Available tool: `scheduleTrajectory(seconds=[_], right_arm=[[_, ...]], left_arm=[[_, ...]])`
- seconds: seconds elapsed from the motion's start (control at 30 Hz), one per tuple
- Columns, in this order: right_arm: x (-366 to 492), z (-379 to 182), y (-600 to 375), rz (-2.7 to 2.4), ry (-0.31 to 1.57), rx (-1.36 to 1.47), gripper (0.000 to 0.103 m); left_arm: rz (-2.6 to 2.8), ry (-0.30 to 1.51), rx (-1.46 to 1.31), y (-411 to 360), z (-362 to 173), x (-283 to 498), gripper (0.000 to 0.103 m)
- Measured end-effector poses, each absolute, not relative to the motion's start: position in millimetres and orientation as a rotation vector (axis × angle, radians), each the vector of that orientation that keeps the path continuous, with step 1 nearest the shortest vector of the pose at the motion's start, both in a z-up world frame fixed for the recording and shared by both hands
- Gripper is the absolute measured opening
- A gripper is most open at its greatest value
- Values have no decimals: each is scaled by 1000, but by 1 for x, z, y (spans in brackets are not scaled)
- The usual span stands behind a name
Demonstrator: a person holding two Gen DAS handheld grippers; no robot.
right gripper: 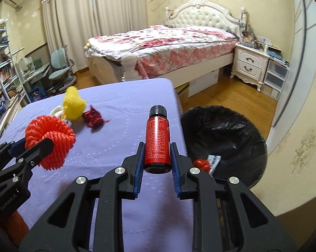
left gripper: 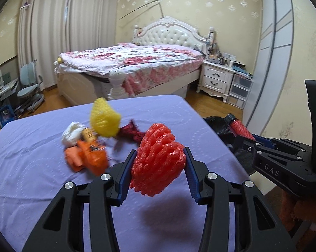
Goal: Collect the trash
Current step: 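Carry the spray can and mesh net with both tools over the bin, then open the right tool to drop the can while the left tool drops the mesh net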
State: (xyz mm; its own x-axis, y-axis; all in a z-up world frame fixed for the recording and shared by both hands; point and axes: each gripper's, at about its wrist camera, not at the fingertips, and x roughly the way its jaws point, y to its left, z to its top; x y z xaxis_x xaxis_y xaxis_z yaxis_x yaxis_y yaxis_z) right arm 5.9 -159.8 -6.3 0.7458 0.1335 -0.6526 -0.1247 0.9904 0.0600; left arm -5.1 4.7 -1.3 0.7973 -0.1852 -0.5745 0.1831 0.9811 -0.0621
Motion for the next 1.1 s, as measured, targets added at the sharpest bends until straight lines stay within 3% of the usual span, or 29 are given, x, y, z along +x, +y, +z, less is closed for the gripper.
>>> scheduleTrajectory(seconds=[0.63,1.03,1.1], right_arm=[[58,-38,-265,-62,702,103,23],[86,-62,-296,-95,742,153,23],[88,-65,-299,-98,747,158,23]], left_arm=[[-371,702,57,-123,-31,96,46],[-374,727,98,-151,-38,130,47],[-383,738,93,-153,-39,133,51]])
